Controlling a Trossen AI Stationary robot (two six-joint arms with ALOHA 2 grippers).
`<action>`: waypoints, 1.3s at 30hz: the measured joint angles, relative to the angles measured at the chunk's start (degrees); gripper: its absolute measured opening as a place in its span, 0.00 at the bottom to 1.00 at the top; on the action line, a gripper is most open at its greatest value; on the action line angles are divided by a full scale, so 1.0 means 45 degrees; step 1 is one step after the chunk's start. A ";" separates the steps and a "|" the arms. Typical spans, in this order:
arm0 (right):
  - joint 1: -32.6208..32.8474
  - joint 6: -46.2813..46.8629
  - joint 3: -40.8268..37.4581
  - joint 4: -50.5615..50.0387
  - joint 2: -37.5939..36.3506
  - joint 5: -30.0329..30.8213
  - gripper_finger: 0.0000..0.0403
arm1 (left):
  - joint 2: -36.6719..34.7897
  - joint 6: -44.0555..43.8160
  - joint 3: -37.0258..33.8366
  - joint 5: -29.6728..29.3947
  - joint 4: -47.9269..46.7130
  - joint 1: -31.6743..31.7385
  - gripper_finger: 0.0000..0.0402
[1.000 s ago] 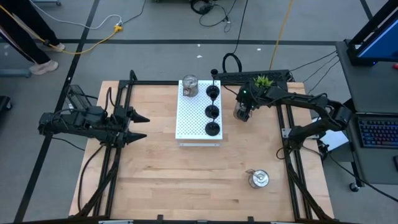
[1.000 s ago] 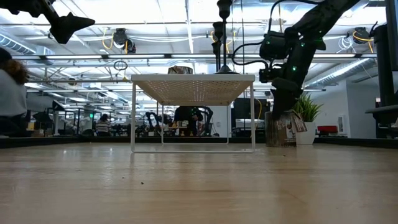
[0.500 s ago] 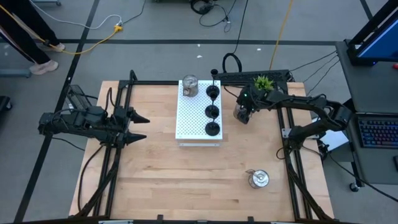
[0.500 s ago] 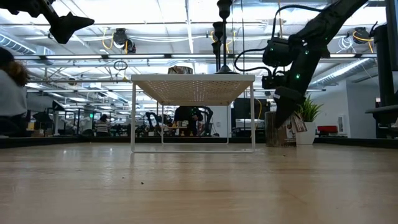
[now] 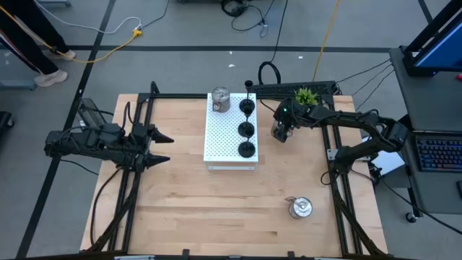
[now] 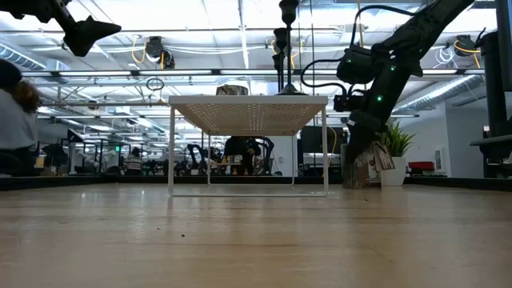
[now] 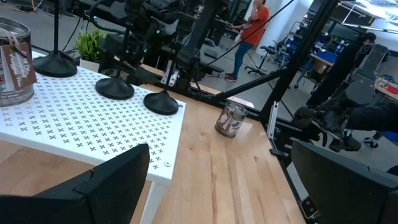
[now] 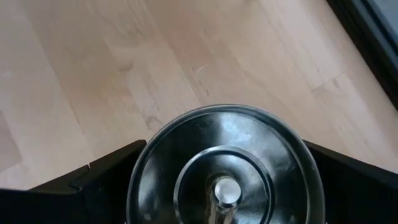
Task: Pick & Place candle stick holders
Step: Put the top brown scented candle on the shelf aligned with the brown scented candle
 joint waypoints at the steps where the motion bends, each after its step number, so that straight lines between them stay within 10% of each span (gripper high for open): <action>1: 0.0000 -0.0020 0.0000 0.0015 0.0000 0.0161 0.99 | 0.0003 0.0000 0.0001 0.0000 -0.0001 0.0001 0.99; 39: 0.0000 0.0634 -0.0529 0.0633 -0.0010 0.0518 0.98 | 0.0000 0.0097 0.0003 0.0005 -0.0011 0.0000 0.99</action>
